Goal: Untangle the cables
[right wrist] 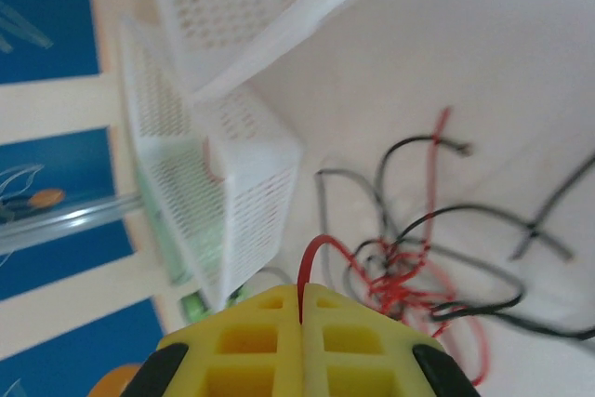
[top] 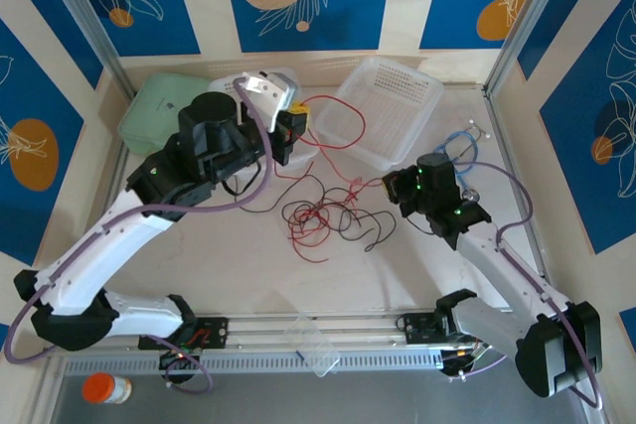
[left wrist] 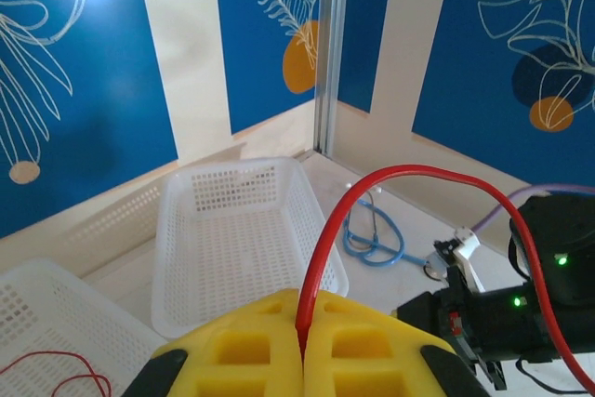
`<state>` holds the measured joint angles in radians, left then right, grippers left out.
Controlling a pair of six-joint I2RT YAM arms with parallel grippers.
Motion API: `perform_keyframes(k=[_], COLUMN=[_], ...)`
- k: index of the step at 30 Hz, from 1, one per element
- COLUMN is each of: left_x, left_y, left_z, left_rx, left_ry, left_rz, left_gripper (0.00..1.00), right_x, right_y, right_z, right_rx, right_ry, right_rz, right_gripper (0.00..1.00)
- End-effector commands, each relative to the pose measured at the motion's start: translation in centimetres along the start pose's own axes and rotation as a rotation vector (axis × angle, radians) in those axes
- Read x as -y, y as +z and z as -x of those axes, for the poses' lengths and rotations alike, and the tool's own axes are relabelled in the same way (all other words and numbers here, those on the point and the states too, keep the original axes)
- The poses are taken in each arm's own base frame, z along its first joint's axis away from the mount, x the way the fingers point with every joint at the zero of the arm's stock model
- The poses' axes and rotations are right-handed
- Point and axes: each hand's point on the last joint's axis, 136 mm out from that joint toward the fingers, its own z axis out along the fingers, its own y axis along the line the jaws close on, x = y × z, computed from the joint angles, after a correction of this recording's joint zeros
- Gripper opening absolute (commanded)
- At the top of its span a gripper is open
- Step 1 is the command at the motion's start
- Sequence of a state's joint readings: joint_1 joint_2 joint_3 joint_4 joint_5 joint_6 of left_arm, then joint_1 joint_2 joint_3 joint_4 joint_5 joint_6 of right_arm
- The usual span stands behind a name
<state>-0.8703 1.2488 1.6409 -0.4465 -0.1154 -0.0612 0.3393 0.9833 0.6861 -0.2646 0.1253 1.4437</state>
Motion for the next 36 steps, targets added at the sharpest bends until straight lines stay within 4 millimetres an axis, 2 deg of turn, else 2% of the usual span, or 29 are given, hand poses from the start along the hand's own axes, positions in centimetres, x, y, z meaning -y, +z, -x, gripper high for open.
perform_keyframes(k=[1, 6, 10, 16, 19, 24, 25, 27, 31, 33, 36], left_x=[-1.1, -2.8, -4.5, -7.7, -8.7, -9.3, -9.3, -9.4, -10.3, -11.3, -13.6], left_y=[-4.2, -7.2, -9.1, -11.2, -11.5, -10.3, -9.9, -9.2, -7.5, -6.5, -4.7], left_z=[4.6, 6.8, 8.1, 10.2, 11.0, 11.8, 12.1, 12.6, 13.9, 14.2, 14.0], left_rx=[0.136, 0.223, 0.289, 0.352, 0.364, 0.373, 0.378, 0.385, 0.401, 0.396, 0.368], left_ry=[0.027, 0.049, 0.076, 0.173, 0.231, 0.289, 0.296, 0.312, 0.333, 0.335, 0.33], left_rz=[0.046, 0.139, 0.243, 0.466, 0.553, 0.616, 0.624, 0.635, 0.667, 0.682, 0.708], left_gripper=[0.0, 0.0, 0.0, 0.0, 0.0, 0.0, 0.0, 0.0, 0.0, 0.0, 0.0], right_x=[5.4, 8.8, 11.1, 13.9, 14.8, 14.9, 14.7, 14.6, 13.9, 13.6, 13.4], right_y=[-0.9, -1.9, -1.6, -0.7, -0.4, 0.1, 0.2, 0.3, 0.4, 0.2, -0.4], right_z=[2.5, 4.7, 5.4, 6.1, 6.2, 5.7, 5.5, 5.2, 4.3, 3.8, 3.1], right_rx=[0.146, 0.258, 0.296, 0.324, 0.325, 0.293, 0.281, 0.26, 0.204, 0.18, 0.154], right_ry=[-0.045, -0.103, -0.134, -0.167, -0.168, -0.17, -0.178, -0.186, -0.212, -0.221, -0.225], right_rz=[-0.172, -0.291, -0.354, -0.45, -0.481, -0.474, -0.465, -0.452, -0.407, -0.388, -0.361], right_gripper=[0.0, 0.0, 0.0, 0.0, 0.0, 0.0, 0.03, 0.14, 0.44, 0.51, 0.54])
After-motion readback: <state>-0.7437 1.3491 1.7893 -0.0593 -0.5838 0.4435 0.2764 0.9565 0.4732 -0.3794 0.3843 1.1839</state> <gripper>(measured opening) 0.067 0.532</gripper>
